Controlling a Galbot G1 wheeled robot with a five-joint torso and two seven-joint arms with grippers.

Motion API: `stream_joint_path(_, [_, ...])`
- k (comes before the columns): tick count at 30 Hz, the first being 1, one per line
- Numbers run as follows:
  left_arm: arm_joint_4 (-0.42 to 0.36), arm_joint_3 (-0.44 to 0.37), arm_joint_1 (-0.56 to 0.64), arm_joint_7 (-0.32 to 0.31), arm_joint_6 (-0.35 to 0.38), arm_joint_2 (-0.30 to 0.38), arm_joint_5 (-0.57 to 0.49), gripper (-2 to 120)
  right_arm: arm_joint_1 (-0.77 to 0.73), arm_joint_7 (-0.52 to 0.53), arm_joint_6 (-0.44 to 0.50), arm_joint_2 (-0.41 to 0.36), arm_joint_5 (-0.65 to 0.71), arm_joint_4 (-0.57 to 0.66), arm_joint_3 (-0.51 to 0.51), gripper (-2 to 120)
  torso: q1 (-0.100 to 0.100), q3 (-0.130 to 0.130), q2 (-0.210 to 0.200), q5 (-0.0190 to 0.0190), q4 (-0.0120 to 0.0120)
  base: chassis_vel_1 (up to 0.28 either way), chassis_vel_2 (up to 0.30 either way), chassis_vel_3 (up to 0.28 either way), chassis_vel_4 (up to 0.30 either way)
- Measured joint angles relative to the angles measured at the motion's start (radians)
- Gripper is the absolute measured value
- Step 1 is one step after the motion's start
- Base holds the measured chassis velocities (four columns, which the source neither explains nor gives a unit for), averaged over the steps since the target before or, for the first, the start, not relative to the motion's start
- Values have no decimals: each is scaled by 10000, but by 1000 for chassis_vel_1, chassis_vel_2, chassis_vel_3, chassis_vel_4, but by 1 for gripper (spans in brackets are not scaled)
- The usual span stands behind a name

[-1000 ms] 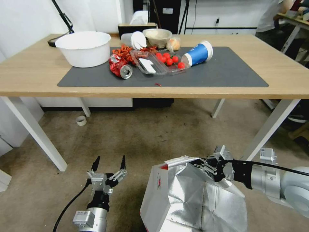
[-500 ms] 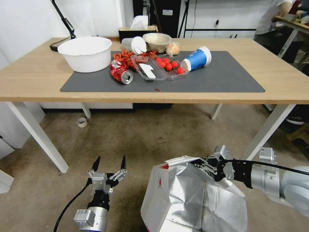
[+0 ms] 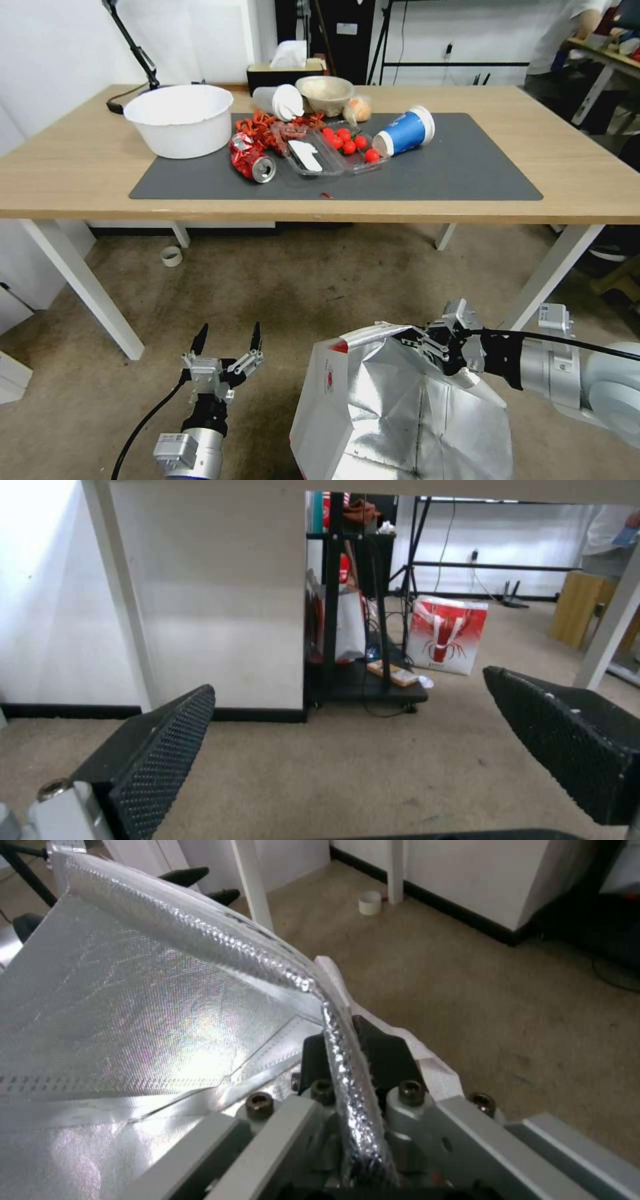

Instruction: Pick up the food delivery bag from the floor and place it on the table.

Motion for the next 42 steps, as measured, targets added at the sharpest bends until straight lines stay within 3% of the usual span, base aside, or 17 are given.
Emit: stream_joint_path(42, [-150, -5, 64, -6, 41, -44, 38, 100, -121, -27, -75, -124, 71, 162, 107, 0, 662, 1077, 1739, -1, -2, 0, 0, 0, 0])
